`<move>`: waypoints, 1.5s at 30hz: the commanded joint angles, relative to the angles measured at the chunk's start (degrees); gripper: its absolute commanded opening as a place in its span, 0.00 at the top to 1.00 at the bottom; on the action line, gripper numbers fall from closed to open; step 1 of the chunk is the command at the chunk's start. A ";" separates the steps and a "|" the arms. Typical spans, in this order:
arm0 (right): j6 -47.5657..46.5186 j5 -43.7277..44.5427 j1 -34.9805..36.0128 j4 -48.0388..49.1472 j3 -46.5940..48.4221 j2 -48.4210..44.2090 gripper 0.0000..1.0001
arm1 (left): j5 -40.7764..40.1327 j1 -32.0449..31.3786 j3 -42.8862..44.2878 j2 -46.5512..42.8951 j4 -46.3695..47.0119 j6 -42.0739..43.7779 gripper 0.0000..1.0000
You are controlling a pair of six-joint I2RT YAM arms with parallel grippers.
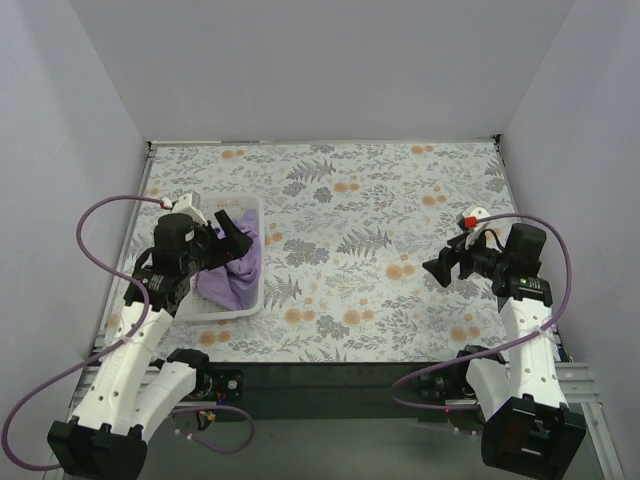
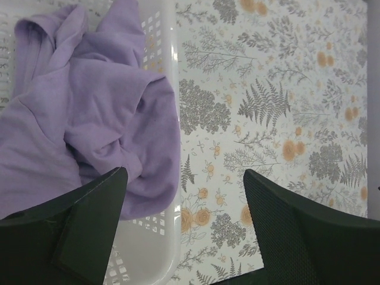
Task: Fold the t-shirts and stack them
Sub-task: Grab the tshirt from the pile, then move the tshirt to the center of the board
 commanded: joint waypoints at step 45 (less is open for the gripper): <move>-4.75 -8.35 -4.97 -0.32 -3.00 -0.49 0.02 | 23.21 -12.74 72.64 35.15 24.07 -13.12 1.00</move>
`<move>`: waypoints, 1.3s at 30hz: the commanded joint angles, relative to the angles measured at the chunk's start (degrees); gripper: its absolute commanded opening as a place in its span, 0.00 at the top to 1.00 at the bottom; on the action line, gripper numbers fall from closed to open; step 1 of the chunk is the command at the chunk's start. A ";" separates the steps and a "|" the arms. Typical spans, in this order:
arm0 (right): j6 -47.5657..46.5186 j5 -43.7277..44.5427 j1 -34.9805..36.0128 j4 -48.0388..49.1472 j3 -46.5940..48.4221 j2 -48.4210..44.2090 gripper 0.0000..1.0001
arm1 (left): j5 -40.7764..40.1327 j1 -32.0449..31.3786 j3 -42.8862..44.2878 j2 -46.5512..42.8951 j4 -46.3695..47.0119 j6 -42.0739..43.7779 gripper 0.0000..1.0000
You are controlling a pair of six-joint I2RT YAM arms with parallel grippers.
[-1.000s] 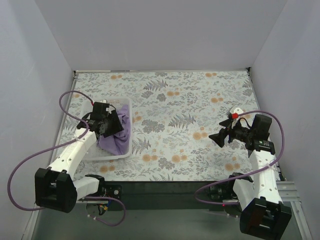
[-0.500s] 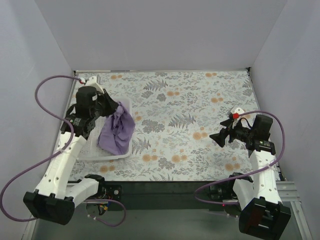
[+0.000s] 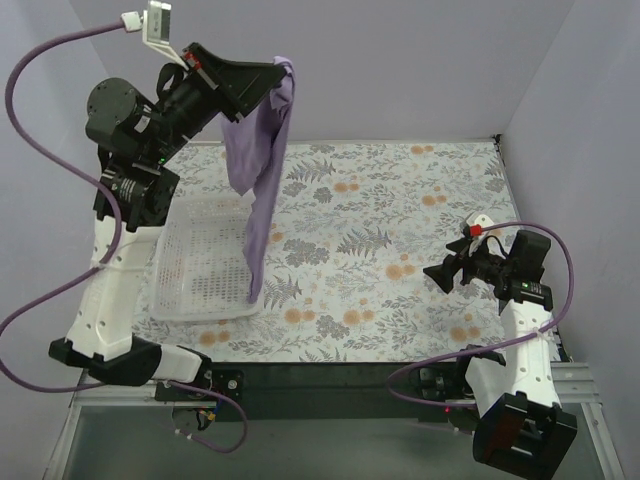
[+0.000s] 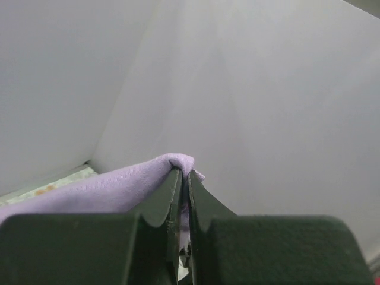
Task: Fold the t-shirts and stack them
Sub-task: Move the tshirt to the center of the board
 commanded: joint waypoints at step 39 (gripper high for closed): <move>2.28 1.65 -8.01 0.87 1.20 1.34 0.02 | -4.77 -12.19 11.27 11.30 5.81 5.50 1.00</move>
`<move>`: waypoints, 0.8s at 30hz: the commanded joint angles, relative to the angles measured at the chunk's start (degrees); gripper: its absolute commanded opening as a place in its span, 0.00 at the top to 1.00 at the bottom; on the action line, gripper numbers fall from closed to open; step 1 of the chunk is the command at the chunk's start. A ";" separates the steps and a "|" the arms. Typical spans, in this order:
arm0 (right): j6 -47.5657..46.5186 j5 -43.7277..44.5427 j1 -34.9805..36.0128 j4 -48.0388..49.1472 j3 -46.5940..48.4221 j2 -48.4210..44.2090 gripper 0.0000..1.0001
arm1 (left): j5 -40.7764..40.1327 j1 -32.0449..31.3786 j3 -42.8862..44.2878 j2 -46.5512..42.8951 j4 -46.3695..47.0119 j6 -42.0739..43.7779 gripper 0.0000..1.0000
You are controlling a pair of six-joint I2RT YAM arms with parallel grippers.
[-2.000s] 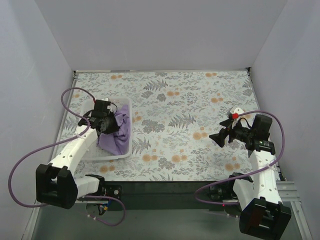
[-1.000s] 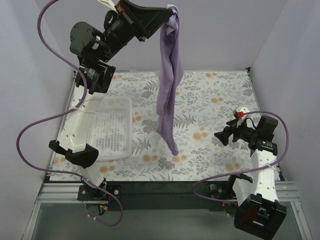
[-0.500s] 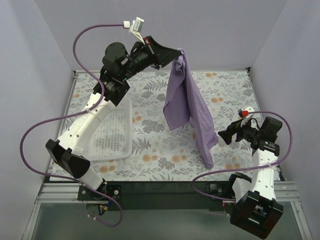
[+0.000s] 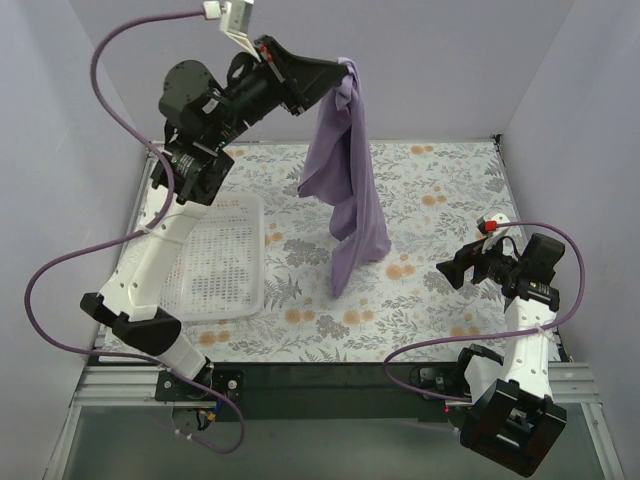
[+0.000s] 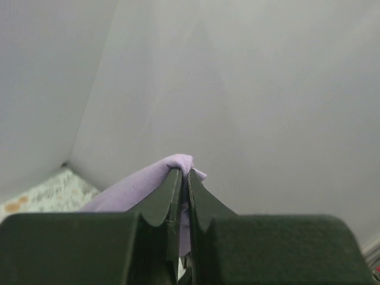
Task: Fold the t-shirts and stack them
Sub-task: Move the tshirt to the center of the board
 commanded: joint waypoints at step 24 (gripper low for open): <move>0.36 -0.14 -0.99 0.89 1.11 0.49 0.02 | 15.02 -5.00 -23.90 9.12 5.45 -0.61 0.96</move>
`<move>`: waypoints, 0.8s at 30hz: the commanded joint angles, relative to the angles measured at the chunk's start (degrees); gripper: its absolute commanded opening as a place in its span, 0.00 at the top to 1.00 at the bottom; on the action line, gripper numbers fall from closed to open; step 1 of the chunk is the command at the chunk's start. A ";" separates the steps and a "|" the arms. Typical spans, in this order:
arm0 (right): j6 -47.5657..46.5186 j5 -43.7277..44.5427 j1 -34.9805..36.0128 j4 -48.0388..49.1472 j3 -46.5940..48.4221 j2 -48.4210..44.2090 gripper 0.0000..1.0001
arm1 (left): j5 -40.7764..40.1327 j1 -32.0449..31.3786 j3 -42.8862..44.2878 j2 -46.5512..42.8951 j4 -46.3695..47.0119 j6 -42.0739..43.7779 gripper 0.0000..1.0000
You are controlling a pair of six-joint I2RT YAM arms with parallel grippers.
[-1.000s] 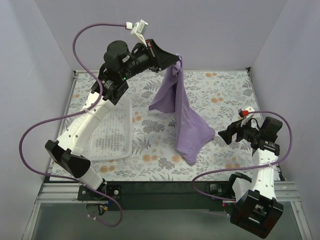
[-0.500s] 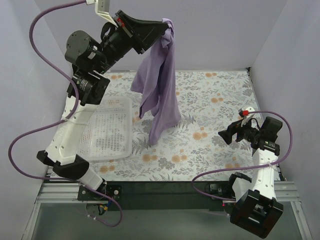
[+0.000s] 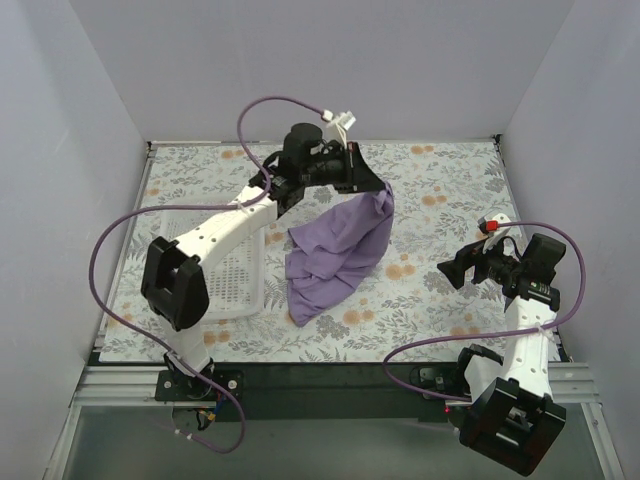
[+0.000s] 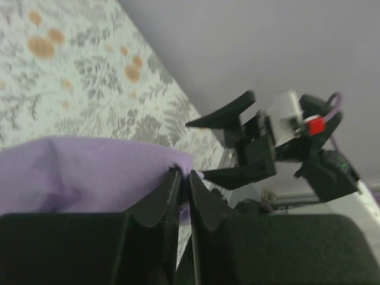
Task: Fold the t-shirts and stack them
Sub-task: Move the tshirt to the center of the board, then flatten the tshirt out
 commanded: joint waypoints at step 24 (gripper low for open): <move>-0.72 -3.94 -0.67 0.97 0.14 0.84 0.02 | -45.23 1.48 -34.23 -41.32 -24.09 12.01 0.18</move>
